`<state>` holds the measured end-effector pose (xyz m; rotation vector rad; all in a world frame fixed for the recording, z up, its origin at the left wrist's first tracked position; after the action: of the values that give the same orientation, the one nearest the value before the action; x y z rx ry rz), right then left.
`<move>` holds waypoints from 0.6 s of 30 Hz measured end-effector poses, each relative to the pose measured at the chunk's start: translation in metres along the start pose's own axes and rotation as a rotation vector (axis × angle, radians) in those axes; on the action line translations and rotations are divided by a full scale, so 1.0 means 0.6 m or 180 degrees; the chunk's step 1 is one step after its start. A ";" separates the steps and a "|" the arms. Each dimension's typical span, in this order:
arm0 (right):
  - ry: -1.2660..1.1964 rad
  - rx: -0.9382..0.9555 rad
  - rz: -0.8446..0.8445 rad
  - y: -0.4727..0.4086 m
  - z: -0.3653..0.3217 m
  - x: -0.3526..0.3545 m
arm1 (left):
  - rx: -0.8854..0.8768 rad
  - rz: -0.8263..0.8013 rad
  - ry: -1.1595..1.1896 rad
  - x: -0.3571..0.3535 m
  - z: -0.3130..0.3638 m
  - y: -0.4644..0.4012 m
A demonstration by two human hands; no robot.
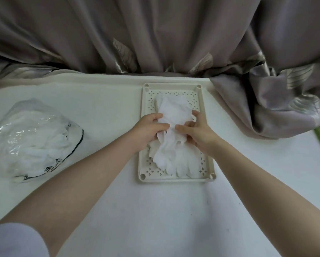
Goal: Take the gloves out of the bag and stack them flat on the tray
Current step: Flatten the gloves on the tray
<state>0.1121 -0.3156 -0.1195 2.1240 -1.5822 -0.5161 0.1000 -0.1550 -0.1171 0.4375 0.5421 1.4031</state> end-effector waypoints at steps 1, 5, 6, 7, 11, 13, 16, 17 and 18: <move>0.0068 -0.0040 0.0007 0.003 0.000 0.000 | 0.0063 -0.0023 0.0154 -0.003 0.000 0.002; 0.0571 -0.0161 0.0101 0.014 -0.011 0.016 | 0.0147 -0.0023 0.0272 -0.011 0.007 0.013; 0.0700 -0.0139 0.0181 0.013 -0.013 0.025 | 0.0142 -0.0031 0.0206 -0.011 0.009 0.015; 0.0827 -0.0115 0.0246 0.011 -0.015 0.033 | 0.0131 -0.0026 0.0055 -0.008 0.010 0.016; 0.1260 -0.0030 0.0088 0.006 -0.026 0.037 | -0.0373 0.0085 -0.1566 -0.003 0.010 0.019; 0.1623 0.0144 0.0039 0.001 -0.033 0.032 | -0.0691 0.0172 -0.2169 -0.003 0.012 0.019; 0.2398 0.0410 -0.0018 -0.009 -0.041 0.022 | -0.0921 0.0192 -0.2870 0.001 0.010 0.011; 0.2531 0.0502 0.0037 -0.013 -0.044 0.020 | -0.0925 0.0186 -0.2997 0.003 0.010 0.009; 0.2590 0.0565 0.0108 -0.016 -0.047 0.019 | -0.0921 0.0171 -0.3092 0.004 0.010 0.007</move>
<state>0.1384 -0.3207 -0.1017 2.0210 -1.1963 0.4781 0.1004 -0.1521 -0.1100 0.8198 -0.4575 1.1230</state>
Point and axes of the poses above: each hand's wrist, its own y-axis away from the middle knuckle, its own x-axis out of the back of the hand, z = x × y, the point moved 4 cm from there along -y, towards the middle knuckle, and after that the axes turned 4 degrees about -z, right-handed, at the moved point
